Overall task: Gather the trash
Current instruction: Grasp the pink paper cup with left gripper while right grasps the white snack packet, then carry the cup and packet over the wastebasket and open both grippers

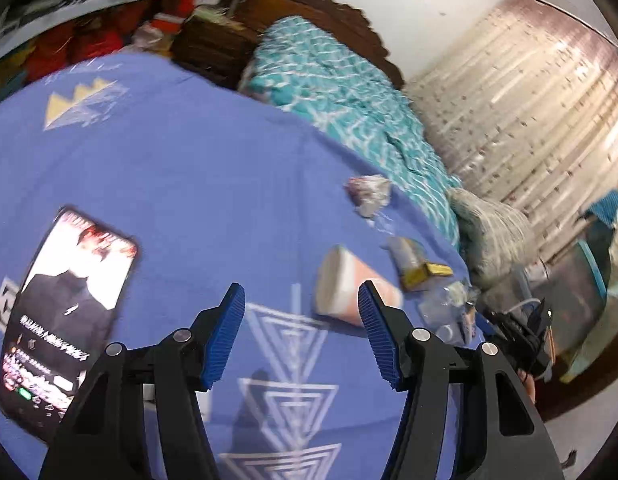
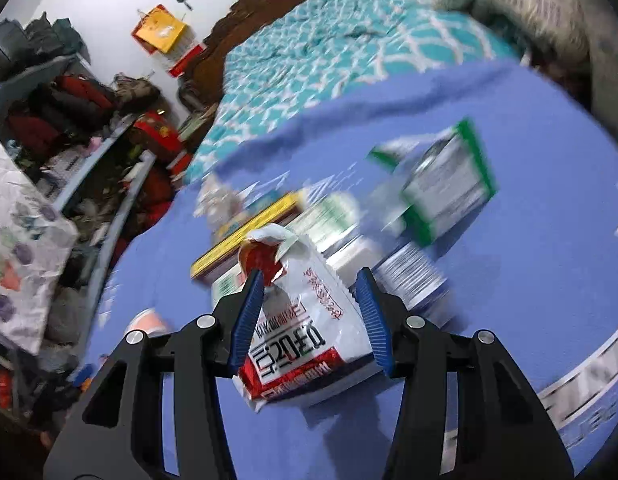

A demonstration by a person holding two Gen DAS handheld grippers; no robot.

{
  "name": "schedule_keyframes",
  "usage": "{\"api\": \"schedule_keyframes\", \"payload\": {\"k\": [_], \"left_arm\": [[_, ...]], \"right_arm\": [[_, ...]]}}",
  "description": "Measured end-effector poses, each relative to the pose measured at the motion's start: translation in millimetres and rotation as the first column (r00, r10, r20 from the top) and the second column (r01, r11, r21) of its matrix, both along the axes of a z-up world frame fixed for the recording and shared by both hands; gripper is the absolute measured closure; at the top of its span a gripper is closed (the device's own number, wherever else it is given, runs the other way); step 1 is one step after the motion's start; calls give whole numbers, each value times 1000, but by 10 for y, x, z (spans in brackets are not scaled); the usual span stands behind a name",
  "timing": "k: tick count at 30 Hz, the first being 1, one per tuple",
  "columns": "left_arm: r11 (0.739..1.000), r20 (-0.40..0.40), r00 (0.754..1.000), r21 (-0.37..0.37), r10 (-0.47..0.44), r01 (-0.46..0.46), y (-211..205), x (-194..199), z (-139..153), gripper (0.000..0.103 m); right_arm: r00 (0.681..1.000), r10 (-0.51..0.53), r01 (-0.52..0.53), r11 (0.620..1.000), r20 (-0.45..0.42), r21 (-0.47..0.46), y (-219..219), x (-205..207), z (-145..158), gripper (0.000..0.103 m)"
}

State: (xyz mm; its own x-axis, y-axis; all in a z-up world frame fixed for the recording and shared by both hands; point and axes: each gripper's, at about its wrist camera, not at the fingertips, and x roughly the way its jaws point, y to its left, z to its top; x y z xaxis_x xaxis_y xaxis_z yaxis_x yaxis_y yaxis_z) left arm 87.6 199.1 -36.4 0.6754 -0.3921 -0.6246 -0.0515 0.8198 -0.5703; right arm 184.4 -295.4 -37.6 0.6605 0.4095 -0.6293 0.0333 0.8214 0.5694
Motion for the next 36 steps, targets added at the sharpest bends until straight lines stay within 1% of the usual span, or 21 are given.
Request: {"api": "schedule_keyframes", "payload": {"k": [2, 3, 6, 9, 12, 14, 15, 16, 17, 18, 19, 20, 21, 22, 23, 25, 28, 30, 31, 33, 36], "left_arm": [[1000, -17, 1000, 1, -4, 4, 58, 20, -64, 47], [1000, -25, 1000, 11, -16, 16, 18, 52, -90, 47], [998, -39, 998, 13, -59, 59, -126, 166, -135, 47], [995, -44, 994, 5, -97, 98, -326, 376, -173, 45], [991, -72, 989, -21, -130, 128, -532, 663, -270, 45], [990, -90, 986, -36, -137, 134, -626, 785, -354, 47], [990, -114, 984, -42, -139, 135, -660, 863, -428, 47], [989, -130, 981, -57, -144, 137, -679, 904, -479, 53], [985, -140, 977, -89, -160, 149, -680, 927, -529, 56], [981, -137, 976, -114, -171, 156, -679, 931, -548, 60], [977, -128, 975, -137, -180, 162, -665, 916, -550, 68], [972, -117, 974, -151, -196, 178, -669, 902, -537, 72], [970, -114, 972, -157, -205, 186, -684, 896, -534, 75], [967, -112, 971, -163, -213, 193, -699, 883, -527, 81], [963, -108, 968, -174, -226, 206, -713, 869, -520, 83], [945, -94, 959, -225, -266, 240, -755, 834, -503, 89], [923, -87, 950, -278, -301, 267, -844, 717, -487, 94], [911, -86, 943, -299, -321, 283, -924, 630, -475, 96], [908, -86, 941, -305, -328, 288, -946, 586, -463, 97], [895, -87, 934, -327, -347, 302, -1000, 500, -448, 99], [874, -85, 922, -360, -378, 326, -1072, 352, -403, 101]], "right_arm": [[997, 75, -75, 997, 17, 6, 213, -155, 23, 52], [991, 133, -133, 991, 29, 2, 368, -240, 36, 52], [958, 282, -283, 959, 49, 5, 797, -488, 27, 52], [940, 338, -337, 941, 41, -39, 1074, -663, -33, 52], [947, 320, -318, 947, 36, -51, 1155, -753, -105, 52], [958, 286, -284, 957, 37, -57, 1070, -808, -122, 51], [963, 268, -266, 963, 31, -50, 1019, -833, -139, 51], [968, 252, -251, 967, 20, -35, 930, -820, -156, 51], [971, 237, -237, 971, 13, -11, 878, -831, -181, 51], [974, 225, -225, 974, 9, 21, 828, -827, -217, 51], [977, 213, -213, 976, 4, 48, 796, -810, -229, 51], [980, 201, -200, 977, -4, 77, 782, -800, -256, 51], [982, 189, -186, 975, -16, 120, 719, -788, -308, 51], [984, 179, -173, 973, -27, 153, 697, -790, -353, 50], [986, 165, -155, 970, -39, 185, 661, -769, -401, 50], [989, 139, -120, 962, -58, 247, 588, -696, -503, 50], [991, 115, -90, 945, -63, 314, 523, -628, -618, 64], [989, 124, -88, 929, -77, 359, 536, -554, -674, 83], [989, 129, -92, 927, -78, 364, 554, -568, -696, 85], [988, 141, -109, 926, -64, 361, 583, -621, -691, 93], [986, 166, -148, 918, -19, 368, 629, -745, -611, 96]]}}
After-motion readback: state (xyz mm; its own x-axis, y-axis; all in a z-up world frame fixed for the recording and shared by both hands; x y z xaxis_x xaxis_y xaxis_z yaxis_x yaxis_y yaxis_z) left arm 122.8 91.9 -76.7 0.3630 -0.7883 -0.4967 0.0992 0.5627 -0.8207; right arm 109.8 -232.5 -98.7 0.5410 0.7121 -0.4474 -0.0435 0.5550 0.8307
